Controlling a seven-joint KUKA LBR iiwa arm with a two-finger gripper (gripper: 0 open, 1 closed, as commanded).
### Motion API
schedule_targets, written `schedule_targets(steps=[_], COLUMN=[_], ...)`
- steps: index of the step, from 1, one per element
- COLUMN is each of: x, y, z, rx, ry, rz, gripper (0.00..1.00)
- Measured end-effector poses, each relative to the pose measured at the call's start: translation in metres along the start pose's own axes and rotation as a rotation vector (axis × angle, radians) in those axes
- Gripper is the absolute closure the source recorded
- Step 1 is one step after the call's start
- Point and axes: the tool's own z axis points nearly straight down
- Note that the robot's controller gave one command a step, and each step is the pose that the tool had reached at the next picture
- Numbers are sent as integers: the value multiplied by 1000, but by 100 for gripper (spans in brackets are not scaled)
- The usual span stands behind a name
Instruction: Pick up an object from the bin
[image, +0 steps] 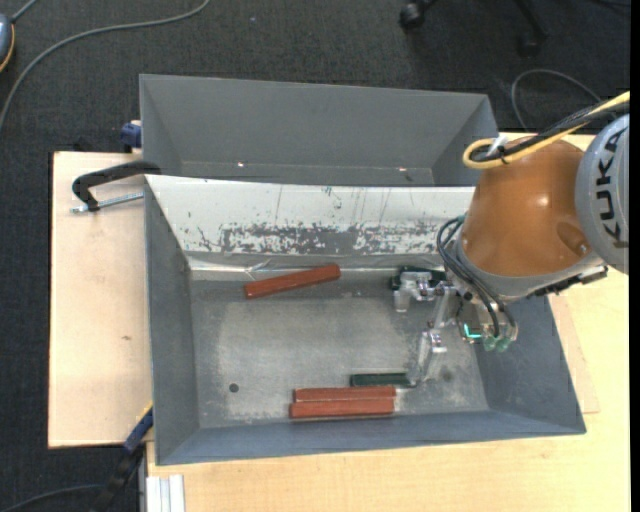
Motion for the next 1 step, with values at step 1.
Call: schedule_targets(steps=[1], x=[6], y=[27], z=[118], rx=[1], ry=[-1], rz=[-255], gripper=[0])
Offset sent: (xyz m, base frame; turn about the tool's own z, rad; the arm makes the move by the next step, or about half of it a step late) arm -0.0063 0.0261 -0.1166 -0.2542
